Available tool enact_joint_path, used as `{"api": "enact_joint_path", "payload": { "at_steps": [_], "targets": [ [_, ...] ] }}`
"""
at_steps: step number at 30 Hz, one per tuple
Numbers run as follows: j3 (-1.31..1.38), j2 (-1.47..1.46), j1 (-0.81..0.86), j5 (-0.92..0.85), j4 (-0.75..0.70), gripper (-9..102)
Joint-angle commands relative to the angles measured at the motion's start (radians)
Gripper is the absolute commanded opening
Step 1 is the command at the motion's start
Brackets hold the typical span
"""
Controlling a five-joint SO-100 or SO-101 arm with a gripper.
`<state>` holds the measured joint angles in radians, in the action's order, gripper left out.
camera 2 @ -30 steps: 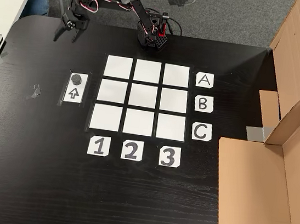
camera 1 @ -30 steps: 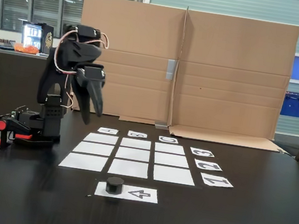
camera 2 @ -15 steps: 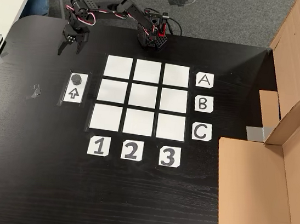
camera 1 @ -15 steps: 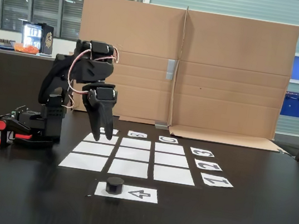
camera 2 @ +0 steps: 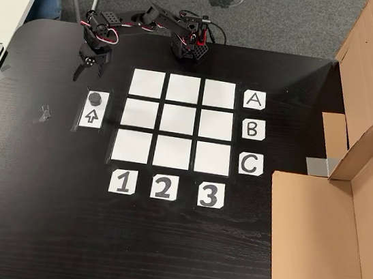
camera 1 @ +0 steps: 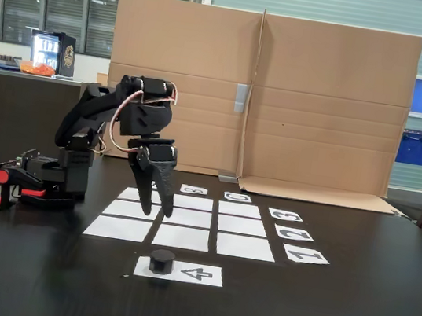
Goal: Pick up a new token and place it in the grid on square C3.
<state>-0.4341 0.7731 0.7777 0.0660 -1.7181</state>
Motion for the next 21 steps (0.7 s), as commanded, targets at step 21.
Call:
{"api": "enact_joint_path", "payload": {
  "at_steps": [21],
  "targets": [
    [0.133,-0.166,-0.057,0.069,-0.002,39]
  ]
}}
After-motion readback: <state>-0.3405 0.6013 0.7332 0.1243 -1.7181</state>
